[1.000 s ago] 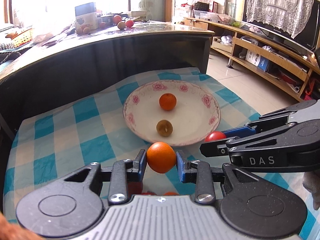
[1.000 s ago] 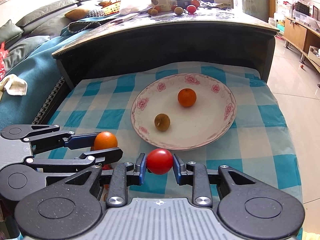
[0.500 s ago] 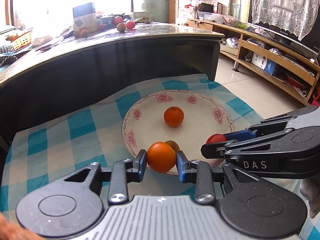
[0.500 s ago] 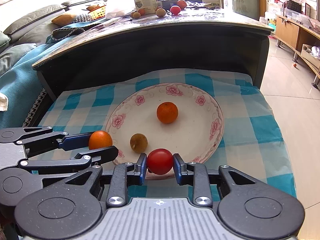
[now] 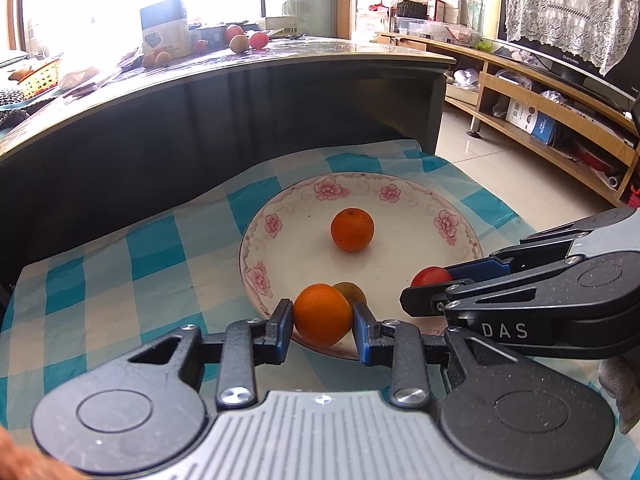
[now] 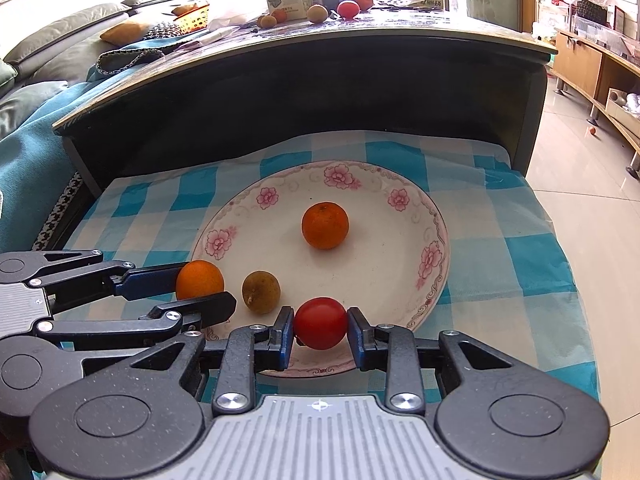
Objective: Organize fruits
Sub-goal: 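Carry the mandarin with the left tool to the bowl while the right tool carries the tomato, then open the left tool over the bowl while the right tool releases the tomato there, then grasp a yellow-brown fruit with the right tool while the left tool approaches a red tomato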
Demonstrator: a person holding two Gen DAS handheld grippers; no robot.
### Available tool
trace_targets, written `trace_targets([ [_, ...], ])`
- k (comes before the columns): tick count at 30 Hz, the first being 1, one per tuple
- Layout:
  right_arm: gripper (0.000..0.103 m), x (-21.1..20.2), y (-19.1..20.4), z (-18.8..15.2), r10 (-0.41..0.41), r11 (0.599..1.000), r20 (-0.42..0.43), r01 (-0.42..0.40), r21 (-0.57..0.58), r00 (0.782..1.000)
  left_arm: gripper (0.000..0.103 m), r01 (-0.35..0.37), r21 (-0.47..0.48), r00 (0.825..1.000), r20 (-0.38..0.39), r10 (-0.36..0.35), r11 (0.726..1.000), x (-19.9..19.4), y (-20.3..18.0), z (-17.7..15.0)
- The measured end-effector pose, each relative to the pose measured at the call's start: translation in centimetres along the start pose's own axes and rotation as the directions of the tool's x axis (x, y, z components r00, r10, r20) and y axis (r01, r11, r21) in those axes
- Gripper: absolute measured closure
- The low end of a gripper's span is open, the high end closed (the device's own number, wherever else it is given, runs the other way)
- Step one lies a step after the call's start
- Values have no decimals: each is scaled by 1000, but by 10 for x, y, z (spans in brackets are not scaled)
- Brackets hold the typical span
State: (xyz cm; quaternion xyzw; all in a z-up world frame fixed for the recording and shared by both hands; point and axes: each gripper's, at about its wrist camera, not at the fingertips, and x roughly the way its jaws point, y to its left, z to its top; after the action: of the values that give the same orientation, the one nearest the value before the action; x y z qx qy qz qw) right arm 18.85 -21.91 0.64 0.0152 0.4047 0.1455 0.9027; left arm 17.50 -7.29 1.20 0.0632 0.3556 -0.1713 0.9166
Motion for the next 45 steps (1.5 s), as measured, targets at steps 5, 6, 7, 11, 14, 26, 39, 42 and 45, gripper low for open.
trace_targets([
  [5,77,1,-1,1,-3,1000,8,3,0,1000,63,-4,-14,1000,3,4,1000,3,2,1],
  [6,76,0,-1,2,-2,1000,10,2,2,1000,63,-4,-18,1000,3,4,1000,4,2,2],
  [7,76,0,-2,2,-2,1000,12,2,5,1000,63,-6,-19,1000,2,6,1000,5,3,2],
  [11,75,-1,-2,2,-1,1000,17,1,10,1000,62,-11,-23,1000,1,11,1000,6,4,3],
  [14,75,-2,-2,2,-1,1000,17,1,12,1000,60,-15,-28,1000,4,16,999,5,5,5],
  [26,72,-18,2,1,3,1000,36,-3,14,999,59,-28,12,999,16,28,1000,-23,5,6],
  [39,70,-64,30,-22,29,1000,46,-29,12,999,58,-21,33,1000,21,20,999,-92,4,-22],
  [42,70,-68,40,-31,36,999,32,-36,3,999,58,-19,19,1000,18,19,1000,-103,8,-30],
  [45,70,-71,49,-40,43,999,12,-43,3,999,58,-17,-4,1000,7,17,1000,-110,13,-40],
])
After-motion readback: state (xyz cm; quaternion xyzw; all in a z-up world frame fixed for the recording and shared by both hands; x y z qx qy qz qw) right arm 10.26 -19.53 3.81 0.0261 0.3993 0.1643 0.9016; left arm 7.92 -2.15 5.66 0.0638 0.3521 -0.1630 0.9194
